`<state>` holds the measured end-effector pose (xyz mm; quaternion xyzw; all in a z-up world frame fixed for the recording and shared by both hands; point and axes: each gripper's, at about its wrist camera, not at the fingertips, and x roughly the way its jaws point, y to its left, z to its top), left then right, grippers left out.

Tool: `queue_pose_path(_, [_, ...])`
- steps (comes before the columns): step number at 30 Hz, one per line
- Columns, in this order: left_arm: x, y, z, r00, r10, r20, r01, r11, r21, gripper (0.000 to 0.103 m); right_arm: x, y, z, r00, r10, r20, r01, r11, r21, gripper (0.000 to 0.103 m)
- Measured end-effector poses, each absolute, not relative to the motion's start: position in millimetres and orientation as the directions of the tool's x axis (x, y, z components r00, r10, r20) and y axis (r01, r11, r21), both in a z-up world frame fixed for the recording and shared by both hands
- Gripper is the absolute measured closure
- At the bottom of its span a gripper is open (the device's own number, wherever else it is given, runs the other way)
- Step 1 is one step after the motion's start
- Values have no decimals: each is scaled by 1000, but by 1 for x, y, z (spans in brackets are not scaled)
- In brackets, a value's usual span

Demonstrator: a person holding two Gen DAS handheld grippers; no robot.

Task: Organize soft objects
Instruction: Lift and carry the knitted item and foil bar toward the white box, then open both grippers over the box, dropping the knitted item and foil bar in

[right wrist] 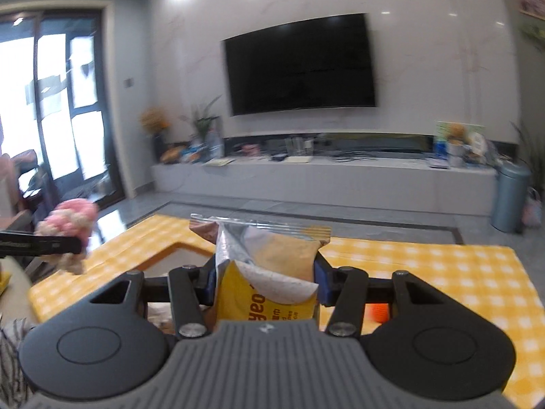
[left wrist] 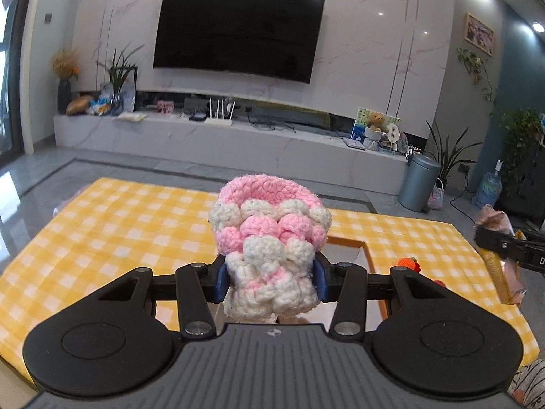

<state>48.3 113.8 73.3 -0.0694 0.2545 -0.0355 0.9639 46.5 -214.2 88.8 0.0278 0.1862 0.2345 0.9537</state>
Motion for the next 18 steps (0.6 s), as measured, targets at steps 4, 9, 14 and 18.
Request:
queue_pose_path(4, [58,117,61,848,-189,-496,113,977,-181,50,59,-166,89,779,485,-398,-493,865,91,51])
queue_pose_path(9, [67,131,43,829,-173,-532,78,977,-197,50,80,-120,83,747,479,-461,-507,859,71,51])
queue_pose_path(14, [71,147,27,808,-150,-569,44,980,-196,50,106,-83,77,726,442,-527,-522,853,-3,51])
queue_pose_path(18, [71,160,21,799,-145,-584,15,975,-221,50,129,-55,66,706,398,-586,-527,848,-59,51])
